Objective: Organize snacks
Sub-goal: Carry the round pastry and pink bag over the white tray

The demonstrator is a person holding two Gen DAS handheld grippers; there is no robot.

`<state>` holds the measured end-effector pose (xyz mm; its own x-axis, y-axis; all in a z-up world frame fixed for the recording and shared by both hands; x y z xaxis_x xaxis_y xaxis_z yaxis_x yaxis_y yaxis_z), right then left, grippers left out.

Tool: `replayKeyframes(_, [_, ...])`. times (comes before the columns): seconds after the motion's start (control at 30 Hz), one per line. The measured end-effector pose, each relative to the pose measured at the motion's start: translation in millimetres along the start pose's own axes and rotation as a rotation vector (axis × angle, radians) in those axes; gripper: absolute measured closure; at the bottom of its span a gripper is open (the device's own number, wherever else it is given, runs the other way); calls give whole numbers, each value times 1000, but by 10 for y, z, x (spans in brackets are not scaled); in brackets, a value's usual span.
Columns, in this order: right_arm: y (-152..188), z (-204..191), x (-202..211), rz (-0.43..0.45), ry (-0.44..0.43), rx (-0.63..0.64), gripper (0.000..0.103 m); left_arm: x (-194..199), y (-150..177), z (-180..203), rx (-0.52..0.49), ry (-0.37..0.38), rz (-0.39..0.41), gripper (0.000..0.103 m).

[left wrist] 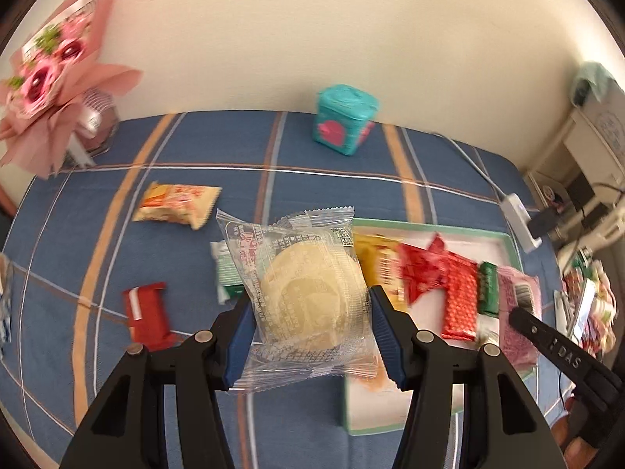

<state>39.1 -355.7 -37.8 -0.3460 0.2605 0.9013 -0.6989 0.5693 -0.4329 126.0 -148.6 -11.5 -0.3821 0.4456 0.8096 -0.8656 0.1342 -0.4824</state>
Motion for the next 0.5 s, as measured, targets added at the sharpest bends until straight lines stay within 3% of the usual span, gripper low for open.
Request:
replayKeyframes(0.2, [-52, 254, -43, -8, 16, -48, 65, -88, 45, 349, -51, 51, -20, 45])
replayKeyframes(0.5, [-109, 476, -64, -1, 43, -74, 65, -272, 171, 785, -171, 25, -67, 45])
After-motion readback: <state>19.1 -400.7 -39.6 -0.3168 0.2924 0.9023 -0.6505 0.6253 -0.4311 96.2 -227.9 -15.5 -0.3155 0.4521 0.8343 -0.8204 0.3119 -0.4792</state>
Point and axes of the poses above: each gripper's, at about its wrist camera, not at the fingertips, and x roughly against the way its jaws point, z to its right, y to its underside, the point moved 7 cm from there along -x, roughly the way its jaws point, and after that the axes turned 14 degrees about y, right-handed, at the moved point
